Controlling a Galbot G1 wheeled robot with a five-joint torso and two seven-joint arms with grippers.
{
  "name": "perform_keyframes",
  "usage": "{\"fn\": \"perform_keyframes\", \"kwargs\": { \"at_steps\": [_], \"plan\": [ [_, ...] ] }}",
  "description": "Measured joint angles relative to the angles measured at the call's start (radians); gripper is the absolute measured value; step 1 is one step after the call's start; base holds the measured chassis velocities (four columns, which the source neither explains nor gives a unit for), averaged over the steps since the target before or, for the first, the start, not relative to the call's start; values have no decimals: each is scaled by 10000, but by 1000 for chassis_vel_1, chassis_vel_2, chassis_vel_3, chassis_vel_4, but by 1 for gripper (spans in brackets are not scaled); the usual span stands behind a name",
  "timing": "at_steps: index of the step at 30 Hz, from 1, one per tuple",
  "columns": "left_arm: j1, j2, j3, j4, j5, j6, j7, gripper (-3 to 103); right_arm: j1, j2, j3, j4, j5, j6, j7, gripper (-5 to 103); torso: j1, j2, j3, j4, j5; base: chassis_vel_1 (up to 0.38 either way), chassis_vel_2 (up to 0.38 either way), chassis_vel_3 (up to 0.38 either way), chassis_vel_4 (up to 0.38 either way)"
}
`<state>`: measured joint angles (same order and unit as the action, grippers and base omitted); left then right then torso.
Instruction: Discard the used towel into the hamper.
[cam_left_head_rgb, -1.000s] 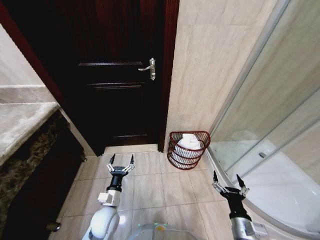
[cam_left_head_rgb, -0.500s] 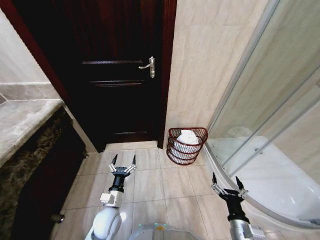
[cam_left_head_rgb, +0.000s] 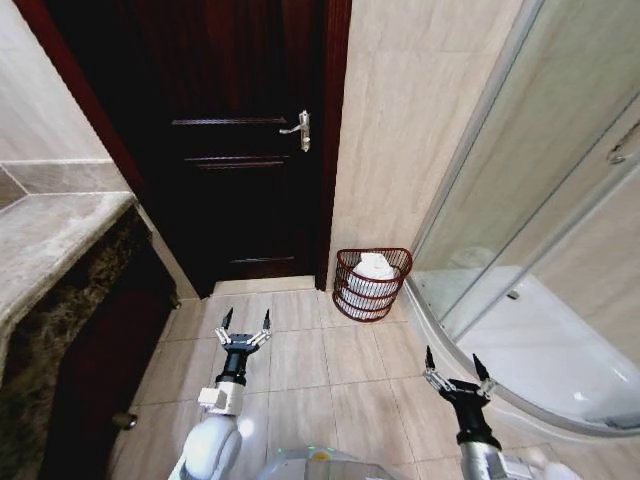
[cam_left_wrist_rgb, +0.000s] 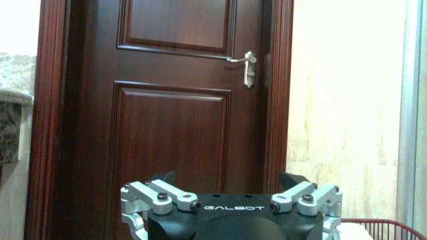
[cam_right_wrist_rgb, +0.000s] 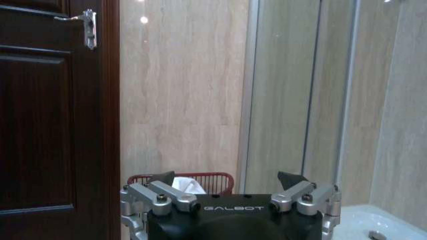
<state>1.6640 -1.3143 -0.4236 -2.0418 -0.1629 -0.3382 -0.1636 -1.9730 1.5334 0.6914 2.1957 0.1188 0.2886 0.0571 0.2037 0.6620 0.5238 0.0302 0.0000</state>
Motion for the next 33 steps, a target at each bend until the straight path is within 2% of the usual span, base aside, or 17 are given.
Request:
{"fn": "perform_keyframes", "kwargs": {
  "at_steps": [11,33],
  "plan": [
    [-107,19,7,48,103,44,-172,100,-12,91,-36,134,144,53,419,100,0,0,0,1,-1,35,-29,-33,29],
    [-389,63,54,306,97,106,-145,100,6,199,6,177,51,30,869,100,1,0,0,-1,0,-82,-75,-76,-80]
  ]
}}
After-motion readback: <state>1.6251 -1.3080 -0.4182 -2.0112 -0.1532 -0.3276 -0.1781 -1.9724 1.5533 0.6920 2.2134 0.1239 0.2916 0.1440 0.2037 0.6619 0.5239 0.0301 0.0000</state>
